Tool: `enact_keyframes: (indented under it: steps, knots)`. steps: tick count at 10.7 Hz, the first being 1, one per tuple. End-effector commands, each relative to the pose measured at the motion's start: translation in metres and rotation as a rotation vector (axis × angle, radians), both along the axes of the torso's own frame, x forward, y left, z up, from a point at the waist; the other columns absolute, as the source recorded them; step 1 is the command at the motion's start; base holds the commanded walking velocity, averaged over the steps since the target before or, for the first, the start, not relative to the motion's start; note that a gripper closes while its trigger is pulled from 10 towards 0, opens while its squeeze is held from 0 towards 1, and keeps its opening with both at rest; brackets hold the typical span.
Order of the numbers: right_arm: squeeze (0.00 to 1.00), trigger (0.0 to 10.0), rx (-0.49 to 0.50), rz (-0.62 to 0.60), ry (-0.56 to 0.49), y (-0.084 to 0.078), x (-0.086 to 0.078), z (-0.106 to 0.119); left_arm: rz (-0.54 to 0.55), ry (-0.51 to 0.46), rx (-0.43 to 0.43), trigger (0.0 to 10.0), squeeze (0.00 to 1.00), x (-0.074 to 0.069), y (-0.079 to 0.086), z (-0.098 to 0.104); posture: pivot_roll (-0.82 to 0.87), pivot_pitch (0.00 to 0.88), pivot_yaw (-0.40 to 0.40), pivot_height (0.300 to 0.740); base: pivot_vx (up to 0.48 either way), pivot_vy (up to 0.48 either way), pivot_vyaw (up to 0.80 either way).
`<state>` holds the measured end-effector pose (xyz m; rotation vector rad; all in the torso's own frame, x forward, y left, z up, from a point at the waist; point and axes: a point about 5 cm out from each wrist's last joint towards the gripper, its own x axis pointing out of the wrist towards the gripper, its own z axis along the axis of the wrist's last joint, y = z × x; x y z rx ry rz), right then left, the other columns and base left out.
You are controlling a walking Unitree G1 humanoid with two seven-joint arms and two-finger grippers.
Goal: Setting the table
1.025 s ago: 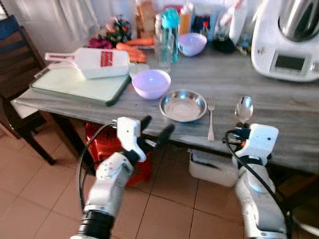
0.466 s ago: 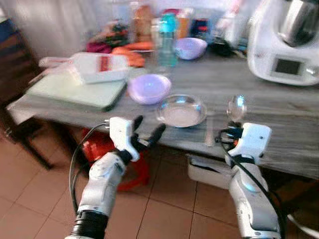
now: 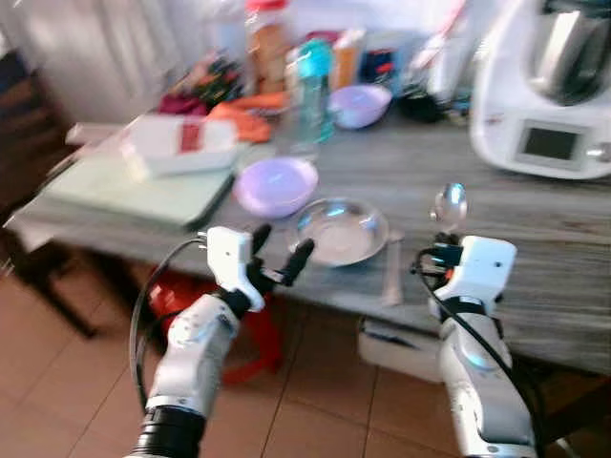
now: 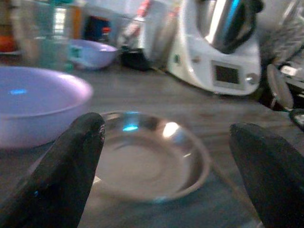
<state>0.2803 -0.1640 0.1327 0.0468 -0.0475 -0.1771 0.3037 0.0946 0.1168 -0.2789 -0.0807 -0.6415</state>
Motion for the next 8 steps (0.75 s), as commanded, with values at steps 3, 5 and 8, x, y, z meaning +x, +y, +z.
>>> enact_keyframes:
  steps: [3, 5, 8]
  knots:
    - [0.00, 10.0, -0.010, -0.016, -0.006, -0.003, 0.000, 0.001, -0.023, -0.015, 0.001, 10.0, 0.00, 0.000, -0.004, 0.004, -0.02, 0.047, 0.046, 0.740, 0.347, 0.000, 0.00]
    - [0.00, 10.0, -0.008, -0.017, -0.005, -0.004, -0.001, 0.000, -0.014, -0.024, -0.009, 10.0, 0.00, -0.003, -0.001, 0.006, -0.01, 0.047, 0.048, 0.740, 0.000, 0.000, 0.00]
    - [0.00, 10.0, -0.011, -0.014, 0.073, -0.005, 0.000, -0.012, -0.123, -0.019, 0.106, 10.0, 0.00, -0.024, 0.019, -0.005, 0.00, 0.043, 0.041, 0.740, 0.000, 0.000, 0.00]
